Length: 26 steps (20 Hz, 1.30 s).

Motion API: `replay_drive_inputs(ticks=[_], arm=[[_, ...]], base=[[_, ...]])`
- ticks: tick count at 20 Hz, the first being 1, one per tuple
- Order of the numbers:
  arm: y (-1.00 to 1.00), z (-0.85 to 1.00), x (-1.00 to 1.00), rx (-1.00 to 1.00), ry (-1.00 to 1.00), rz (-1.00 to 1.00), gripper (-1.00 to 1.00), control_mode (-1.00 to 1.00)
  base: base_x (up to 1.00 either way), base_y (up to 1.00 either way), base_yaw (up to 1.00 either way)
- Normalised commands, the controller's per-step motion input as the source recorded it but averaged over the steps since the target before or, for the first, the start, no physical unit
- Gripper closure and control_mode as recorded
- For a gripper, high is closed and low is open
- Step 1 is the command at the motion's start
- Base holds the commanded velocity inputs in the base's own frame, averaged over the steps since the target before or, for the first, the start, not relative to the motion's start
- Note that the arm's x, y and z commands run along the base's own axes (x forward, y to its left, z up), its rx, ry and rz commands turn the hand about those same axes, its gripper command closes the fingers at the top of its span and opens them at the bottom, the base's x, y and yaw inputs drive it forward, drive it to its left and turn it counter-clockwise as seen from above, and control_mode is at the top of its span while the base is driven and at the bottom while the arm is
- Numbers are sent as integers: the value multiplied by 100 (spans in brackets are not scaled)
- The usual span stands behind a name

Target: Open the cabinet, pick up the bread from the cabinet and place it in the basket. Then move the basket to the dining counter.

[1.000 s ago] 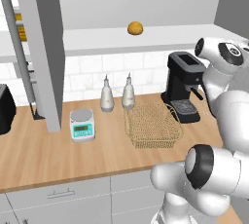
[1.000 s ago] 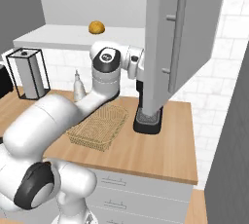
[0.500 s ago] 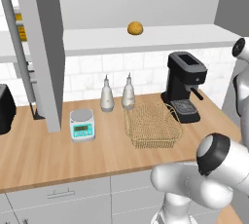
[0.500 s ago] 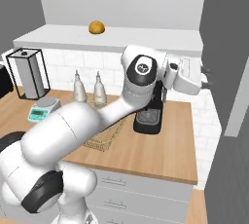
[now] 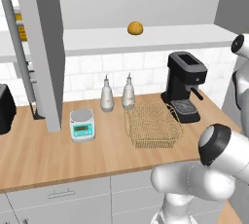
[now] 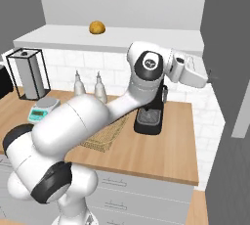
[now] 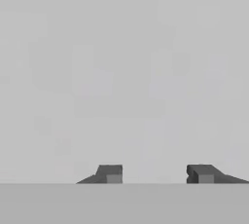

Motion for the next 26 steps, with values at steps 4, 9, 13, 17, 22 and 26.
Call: replay_drive_inputs(ticks=[4,9,13,17,22,26], arm=[[14,0,-22,-1,0,0,-100,-100],[100,0,-27,-4,1,11,-100,-100],[100,0,-1,0,21,37,-100,-100],[100,10,3,3,28,43,-100,-100],[100,0,0,3,30,51,-100,-100],[100,0,4,10,30,54,-100,-100]], base=[[0,0,0],[0,0,0],[0,0,0],[0,0,0],[0,0,0],[0,0,0]])
